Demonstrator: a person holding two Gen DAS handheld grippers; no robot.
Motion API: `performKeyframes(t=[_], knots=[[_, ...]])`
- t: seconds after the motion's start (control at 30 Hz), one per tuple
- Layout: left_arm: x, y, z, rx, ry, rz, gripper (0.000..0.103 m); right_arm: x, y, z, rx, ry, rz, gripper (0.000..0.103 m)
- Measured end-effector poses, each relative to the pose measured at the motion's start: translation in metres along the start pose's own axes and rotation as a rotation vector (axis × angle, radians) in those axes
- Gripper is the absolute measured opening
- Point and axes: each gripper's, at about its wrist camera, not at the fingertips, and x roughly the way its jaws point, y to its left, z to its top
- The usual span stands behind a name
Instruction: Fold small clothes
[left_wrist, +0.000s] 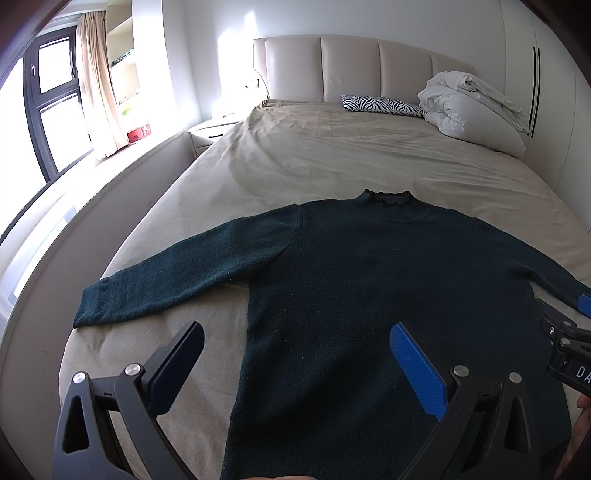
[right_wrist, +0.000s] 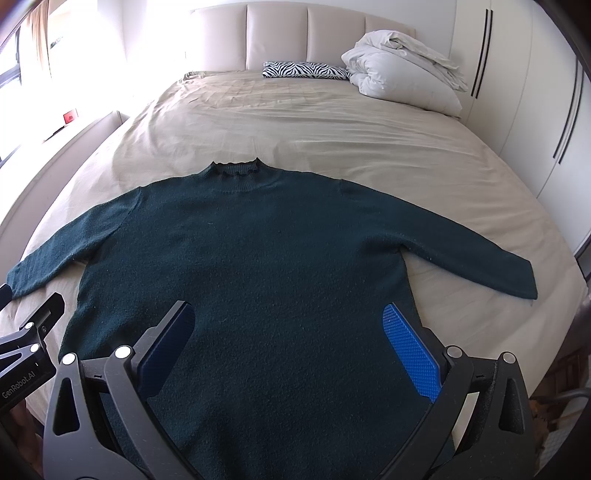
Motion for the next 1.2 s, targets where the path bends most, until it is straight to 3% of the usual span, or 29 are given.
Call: performKeyframes(t=[1.2], knots=[[0.0003, 0.0004, 0.0002, -0.002, 0.003, -0.002, 0.103, 0.0021, 0.0012, -0.008, 0.002, 0.012, 0.0, 0.103]])
